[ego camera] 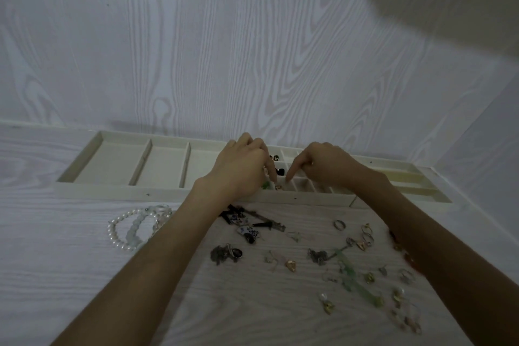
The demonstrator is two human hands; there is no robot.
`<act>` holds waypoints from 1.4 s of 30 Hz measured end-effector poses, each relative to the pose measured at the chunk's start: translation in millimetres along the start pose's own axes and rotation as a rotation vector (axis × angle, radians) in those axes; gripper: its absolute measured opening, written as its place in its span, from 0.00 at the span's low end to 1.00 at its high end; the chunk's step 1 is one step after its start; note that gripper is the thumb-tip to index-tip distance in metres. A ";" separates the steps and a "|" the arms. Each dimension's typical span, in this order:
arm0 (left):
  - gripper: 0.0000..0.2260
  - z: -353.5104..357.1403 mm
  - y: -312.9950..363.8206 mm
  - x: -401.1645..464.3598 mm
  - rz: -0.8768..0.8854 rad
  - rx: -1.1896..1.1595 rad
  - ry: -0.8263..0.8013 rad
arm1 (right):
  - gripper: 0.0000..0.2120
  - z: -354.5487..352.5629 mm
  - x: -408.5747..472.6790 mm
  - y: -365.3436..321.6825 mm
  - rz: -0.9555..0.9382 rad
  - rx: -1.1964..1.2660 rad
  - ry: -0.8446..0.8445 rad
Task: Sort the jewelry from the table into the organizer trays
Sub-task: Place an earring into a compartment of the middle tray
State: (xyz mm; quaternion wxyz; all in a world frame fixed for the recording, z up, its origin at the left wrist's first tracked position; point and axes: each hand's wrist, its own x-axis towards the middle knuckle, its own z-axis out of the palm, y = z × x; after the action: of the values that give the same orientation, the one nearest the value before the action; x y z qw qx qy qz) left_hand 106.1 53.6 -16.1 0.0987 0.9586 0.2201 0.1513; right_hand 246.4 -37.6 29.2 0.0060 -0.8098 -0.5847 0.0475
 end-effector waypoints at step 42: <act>0.07 -34.5 17.4 -2.7 -0.231 -1.045 -0.004 | 0.08 20.6 -22.2 -4.7 0.138 1.553 0.081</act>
State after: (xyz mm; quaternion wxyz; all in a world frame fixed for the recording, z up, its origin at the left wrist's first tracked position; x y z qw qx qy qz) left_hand 99.1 41.3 19.9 0.5792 0.7515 0.2194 0.2271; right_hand 233.3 -58.1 10.5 0.5895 -0.6094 -0.3317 0.4137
